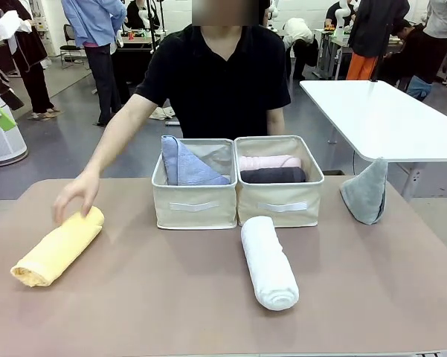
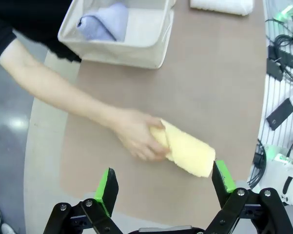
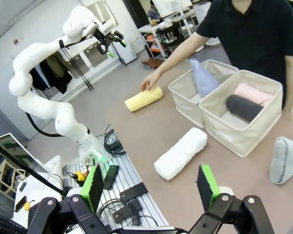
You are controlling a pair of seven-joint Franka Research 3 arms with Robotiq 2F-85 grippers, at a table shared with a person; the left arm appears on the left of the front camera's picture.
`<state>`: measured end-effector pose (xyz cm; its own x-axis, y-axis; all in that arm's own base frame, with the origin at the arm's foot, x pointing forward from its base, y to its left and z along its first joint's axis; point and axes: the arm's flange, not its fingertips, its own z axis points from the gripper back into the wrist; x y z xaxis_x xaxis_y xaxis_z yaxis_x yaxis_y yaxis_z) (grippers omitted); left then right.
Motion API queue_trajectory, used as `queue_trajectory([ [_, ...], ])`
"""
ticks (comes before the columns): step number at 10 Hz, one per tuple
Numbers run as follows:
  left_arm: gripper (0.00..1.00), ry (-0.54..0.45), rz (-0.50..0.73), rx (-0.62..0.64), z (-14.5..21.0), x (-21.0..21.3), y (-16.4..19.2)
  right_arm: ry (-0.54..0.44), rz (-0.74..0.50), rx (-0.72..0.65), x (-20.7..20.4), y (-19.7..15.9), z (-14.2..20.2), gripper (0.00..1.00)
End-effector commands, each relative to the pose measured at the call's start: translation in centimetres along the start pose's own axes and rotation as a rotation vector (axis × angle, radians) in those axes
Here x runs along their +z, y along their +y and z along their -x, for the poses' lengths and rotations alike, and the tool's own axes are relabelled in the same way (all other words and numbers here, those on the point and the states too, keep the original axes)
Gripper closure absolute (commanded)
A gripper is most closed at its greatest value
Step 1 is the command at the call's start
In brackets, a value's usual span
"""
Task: Sort the towels based on their folding style.
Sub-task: Pick up one triangle-folded towel and place it in the left Fabric basket.
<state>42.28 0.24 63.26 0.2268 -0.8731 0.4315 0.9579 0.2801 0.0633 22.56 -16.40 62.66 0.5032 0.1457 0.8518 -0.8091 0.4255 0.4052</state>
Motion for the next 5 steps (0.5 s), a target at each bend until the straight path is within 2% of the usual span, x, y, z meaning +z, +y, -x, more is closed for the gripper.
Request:
queue_trajectory([
  [1, 0.00, -0.260, 0.186, -0.159, 3.8, 3.4, 3.9, -0.005, -0.017, 0.011, 0.0, -0.1, -0.1, 0.00],
  [2, 0.00, -0.405, 0.202, -0.200, 7.5, 4.6, 5.2, -0.005, -0.017, 0.011, 0.0, -0.1, -0.1, 0.00],
  [3, 0.00, -0.483, 0.166, -0.193, 10.2, 5.5, 6.3, -0.005, -0.017, 0.011, 0.0, -0.1, -0.1, 0.00],
  [5, 0.00, -0.547, 0.145, -0.171, 13.6, 6.3, 6.4, -0.005, -0.017, 0.011, 0.0, -0.1, -0.1, 0.00],
])
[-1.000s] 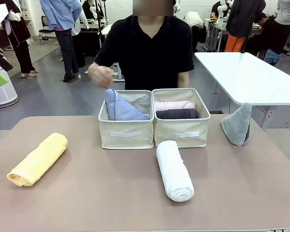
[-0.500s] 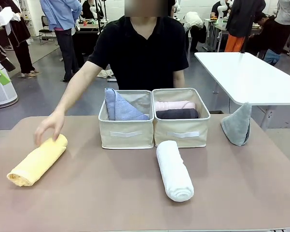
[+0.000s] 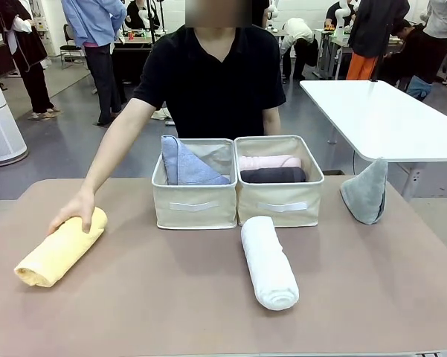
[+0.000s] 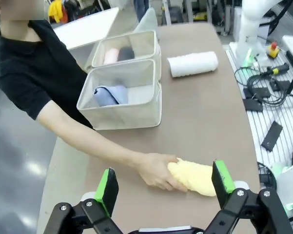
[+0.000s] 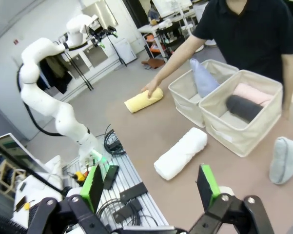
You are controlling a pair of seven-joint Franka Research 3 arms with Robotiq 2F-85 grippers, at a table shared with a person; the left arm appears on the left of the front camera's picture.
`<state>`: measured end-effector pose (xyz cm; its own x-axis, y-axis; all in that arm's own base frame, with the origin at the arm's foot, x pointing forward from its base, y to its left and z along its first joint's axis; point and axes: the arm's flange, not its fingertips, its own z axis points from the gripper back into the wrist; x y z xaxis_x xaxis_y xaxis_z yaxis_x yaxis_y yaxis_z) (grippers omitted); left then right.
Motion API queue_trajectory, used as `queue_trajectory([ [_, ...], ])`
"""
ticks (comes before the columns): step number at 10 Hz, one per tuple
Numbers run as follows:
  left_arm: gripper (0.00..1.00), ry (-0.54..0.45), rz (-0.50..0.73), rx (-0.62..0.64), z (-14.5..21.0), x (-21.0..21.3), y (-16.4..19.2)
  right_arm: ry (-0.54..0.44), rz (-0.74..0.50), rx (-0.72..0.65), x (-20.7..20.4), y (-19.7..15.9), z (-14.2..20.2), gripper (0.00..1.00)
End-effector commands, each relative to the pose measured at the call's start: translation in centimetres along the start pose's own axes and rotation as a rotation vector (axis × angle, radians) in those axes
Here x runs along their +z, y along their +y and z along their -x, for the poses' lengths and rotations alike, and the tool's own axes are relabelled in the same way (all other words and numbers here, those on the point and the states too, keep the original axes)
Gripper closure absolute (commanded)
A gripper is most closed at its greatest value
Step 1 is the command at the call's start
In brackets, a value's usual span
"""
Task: Sort the towels based on their folding style.
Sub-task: Pick up one triangle-folded towel and place it in the left Fabric basket.
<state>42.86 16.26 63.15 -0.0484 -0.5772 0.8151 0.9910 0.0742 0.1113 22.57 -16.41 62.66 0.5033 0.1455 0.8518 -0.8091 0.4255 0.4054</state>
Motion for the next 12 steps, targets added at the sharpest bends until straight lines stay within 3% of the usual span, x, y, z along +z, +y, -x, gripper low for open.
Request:
queue_trajectory([
  [1, 0.00, -0.023, 0.023, 0.056, 0.2, 0.9, 0.9, -0.005, -0.016, 0.011, 0.0, -0.1, -0.1, 0.00],
  [4, 0.00, -0.011, -0.041, 0.138, 0.2, 1.5, -1.6, -0.005, -0.016, 0.011, 0.0, -0.1, -0.1, 0.00],
  [7, 0.00, -0.017, -0.120, 0.138, 0.1, 1.6, -2.6, -0.005, -0.016, 0.011, 0.0, -0.1, -0.1, 0.00],
  [8, 0.00, -0.010, -0.044, 0.132, 0.2, 2.5, -1.7, -0.005, -0.016, 0.011, 0.0, -0.1, -0.1, 0.00],
  [12, 0.00, -0.010, -0.044, 0.132, 0.2, 2.5, -1.7, -0.005, -0.016, 0.011, 0.0, -0.1, -0.1, 0.00],
])
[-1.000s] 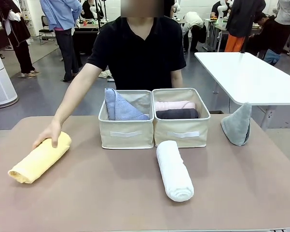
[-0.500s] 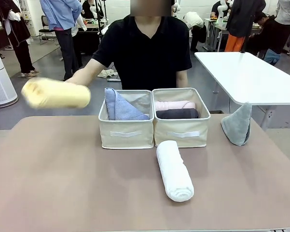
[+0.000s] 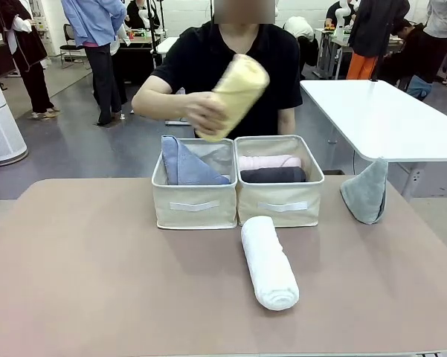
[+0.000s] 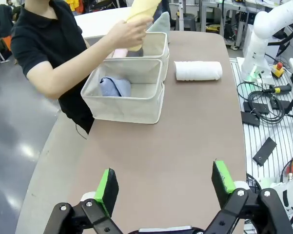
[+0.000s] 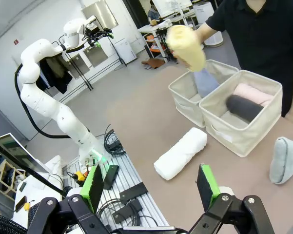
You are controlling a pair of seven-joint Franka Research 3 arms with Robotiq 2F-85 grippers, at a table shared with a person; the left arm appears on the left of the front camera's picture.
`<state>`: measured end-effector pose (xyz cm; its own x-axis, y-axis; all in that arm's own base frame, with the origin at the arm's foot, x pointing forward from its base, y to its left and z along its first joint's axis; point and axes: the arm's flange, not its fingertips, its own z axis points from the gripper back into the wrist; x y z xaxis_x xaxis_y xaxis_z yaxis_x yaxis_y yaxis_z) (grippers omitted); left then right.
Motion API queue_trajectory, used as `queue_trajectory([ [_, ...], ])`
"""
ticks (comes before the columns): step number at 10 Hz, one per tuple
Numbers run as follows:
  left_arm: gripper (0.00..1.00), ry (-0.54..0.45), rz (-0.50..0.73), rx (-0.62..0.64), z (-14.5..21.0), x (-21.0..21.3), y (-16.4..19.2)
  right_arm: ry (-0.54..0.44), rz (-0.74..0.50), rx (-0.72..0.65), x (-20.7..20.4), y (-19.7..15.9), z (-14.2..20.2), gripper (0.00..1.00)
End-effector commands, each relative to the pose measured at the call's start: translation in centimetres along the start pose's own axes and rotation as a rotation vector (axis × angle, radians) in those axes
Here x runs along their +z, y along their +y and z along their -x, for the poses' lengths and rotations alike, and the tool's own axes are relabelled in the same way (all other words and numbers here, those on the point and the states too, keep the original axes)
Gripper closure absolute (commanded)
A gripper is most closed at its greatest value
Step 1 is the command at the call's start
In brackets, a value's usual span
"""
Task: Sort the towels based on their folding style.
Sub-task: Pick up another triangle-folded towel from the table and place it in the left Fabric basket.
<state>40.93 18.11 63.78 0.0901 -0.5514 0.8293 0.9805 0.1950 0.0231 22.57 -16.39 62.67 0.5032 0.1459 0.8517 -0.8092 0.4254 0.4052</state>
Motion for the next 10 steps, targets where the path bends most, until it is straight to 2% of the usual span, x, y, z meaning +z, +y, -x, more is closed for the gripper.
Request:
queue_trajectory([
  [1, 0.00, -0.001, 0.007, -0.009, -0.25, 0.35, 0.01, -0.005, -0.016, 0.011, 0.00, -0.10, -0.11, 0.00],
  [10, 0.00, -0.001, 0.007, -0.009, -0.25, 0.35, 0.01, 0.000, 0.000, 0.000, 0.00, 0.00, 0.00, 0.00],
])
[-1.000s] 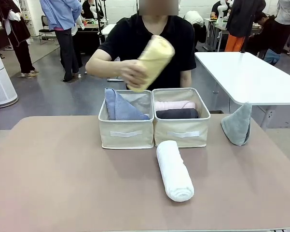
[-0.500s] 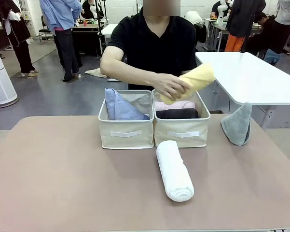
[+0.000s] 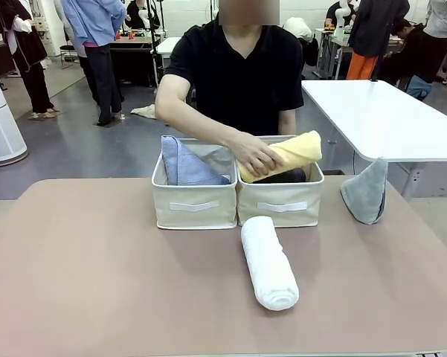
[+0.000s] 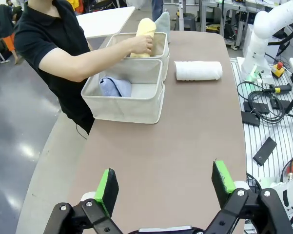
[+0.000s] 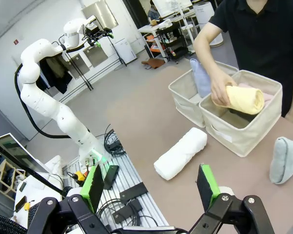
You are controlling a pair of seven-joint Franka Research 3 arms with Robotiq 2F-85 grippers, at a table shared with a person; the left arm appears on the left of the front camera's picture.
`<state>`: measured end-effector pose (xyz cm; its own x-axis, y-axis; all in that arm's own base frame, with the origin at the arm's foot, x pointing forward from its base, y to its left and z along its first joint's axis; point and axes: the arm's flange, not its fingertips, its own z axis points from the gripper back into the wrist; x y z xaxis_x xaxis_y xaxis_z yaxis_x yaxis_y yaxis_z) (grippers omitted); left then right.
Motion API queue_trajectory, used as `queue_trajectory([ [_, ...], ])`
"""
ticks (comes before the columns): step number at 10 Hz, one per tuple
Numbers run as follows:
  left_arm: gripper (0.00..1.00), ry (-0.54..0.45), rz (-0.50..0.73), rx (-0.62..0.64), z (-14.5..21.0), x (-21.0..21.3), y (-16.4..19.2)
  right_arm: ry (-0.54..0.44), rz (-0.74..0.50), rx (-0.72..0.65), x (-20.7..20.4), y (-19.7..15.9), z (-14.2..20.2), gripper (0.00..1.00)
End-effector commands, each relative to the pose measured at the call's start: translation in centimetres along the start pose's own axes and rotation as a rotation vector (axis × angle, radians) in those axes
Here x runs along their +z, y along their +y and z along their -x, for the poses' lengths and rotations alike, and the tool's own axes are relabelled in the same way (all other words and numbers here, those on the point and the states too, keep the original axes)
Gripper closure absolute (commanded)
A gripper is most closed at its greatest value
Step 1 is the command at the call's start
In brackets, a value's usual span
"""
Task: Sort the towels based on their folding style.
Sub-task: Pick up another triangle-folded towel from the table and place it in the left Fabric basket.
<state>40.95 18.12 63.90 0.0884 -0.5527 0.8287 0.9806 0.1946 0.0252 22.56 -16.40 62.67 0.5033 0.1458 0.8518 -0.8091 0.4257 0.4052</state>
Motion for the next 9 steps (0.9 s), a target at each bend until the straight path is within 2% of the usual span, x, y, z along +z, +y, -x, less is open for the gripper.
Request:
queue_trajectory([
  [1, 0.00, -0.002, 0.008, -0.007, -0.2, 0.3, 0.0, 0.010, 0.115, -0.057, -0.3, 0.5, -2.0, 0.00],
  [3, 0.00, -0.002, 0.008, -0.007, -0.2, 0.3, 0.0, 0.090, 0.276, -0.188, -1.7, -1.2, -8.1, 0.00],
  [5, 0.00, -0.002, 0.008, -0.007, -0.2, 0.3, 0.0, 0.180, 0.384, -0.312, -5.7, -3.5, -11.6, 0.00],
  [7, 0.00, -0.002, 0.008, -0.007, -0.2, 0.3, 0.0, 0.357, 0.522, -0.375, -10.7, -5.4, -13.6, 0.00],
  [9, 0.00, -0.002, 0.008, -0.007, -0.2, 0.3, 0.0, 0.427, 0.627, -0.422, -14.6, -7.7, -12.8, 0.00],
])
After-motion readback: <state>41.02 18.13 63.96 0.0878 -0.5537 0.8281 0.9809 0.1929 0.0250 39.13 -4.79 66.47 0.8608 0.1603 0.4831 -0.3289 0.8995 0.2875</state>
